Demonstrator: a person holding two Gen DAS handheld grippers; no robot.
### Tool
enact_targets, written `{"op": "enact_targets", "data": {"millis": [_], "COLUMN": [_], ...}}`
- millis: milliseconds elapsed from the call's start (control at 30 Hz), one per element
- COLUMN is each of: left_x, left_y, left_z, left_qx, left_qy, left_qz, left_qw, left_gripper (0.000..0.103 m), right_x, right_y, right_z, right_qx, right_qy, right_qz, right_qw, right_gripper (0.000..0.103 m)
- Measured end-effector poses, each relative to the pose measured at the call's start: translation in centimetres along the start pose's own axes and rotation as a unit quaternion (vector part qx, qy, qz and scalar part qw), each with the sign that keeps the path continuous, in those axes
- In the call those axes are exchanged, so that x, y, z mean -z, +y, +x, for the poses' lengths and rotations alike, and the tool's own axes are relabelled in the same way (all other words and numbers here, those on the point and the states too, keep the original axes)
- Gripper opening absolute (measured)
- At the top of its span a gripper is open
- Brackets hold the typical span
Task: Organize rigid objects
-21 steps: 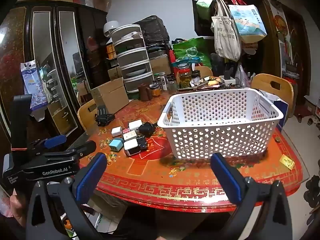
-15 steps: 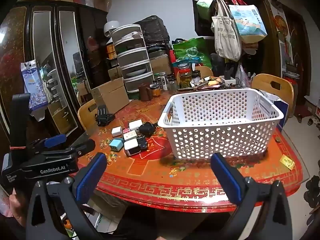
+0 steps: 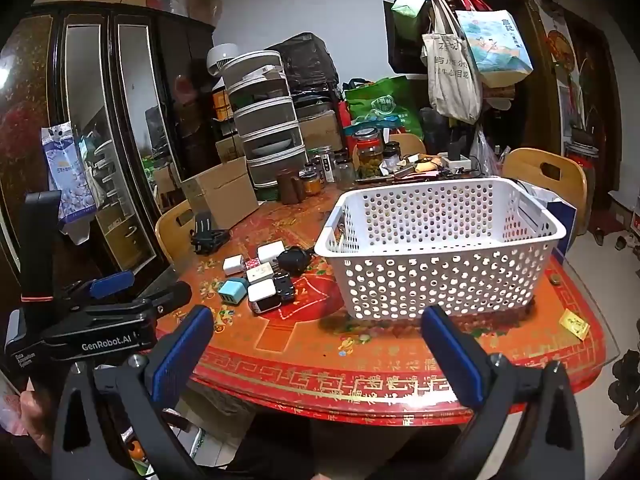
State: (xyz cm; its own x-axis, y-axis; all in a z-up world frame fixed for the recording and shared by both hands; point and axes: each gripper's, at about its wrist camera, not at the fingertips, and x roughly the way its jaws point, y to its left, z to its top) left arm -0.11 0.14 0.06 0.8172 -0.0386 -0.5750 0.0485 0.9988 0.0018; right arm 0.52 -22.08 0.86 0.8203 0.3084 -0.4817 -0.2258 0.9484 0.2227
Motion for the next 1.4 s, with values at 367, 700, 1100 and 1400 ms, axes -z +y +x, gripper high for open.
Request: {"op": "enact_targets", "data": {"millis": [367,700,1100,1400], "left_x": [0.20,0.33,0.26,0.22], "left_y": [-0.02,-0.27,-0.28,-0.13], "left_z": [0.22,0.41,0.32,0.48], "left_qx": [0.003,0.006,0.005,0.005], "left_qy": [0.001,0.002,0.004,0.008], "left_qz": [0.002,0.004,0.004,0.004], "left_qw": [1.0000,1.0000,1.0000,0.9999], "left_gripper": [0.103,0.103,0.103,0.103], "right_x": [-0.08,-0.09,-0.11,0.01], "right_y": [-0.15,-0.09,-0.03,-0.17], "right_z": [-0.21,-0.20,-0.28,-0.29], "right_qx": [0.000,0.000,0.002,0.002], "right_qy": [-0.001,-0.002,-0.001,-0.001], "right_qz": [0.002,0.002,0.000,-0.001], "right_qw": [1.000,1.000,1.000,1.000], "right_gripper": [0.103,0.103,0.103,0.103]}}
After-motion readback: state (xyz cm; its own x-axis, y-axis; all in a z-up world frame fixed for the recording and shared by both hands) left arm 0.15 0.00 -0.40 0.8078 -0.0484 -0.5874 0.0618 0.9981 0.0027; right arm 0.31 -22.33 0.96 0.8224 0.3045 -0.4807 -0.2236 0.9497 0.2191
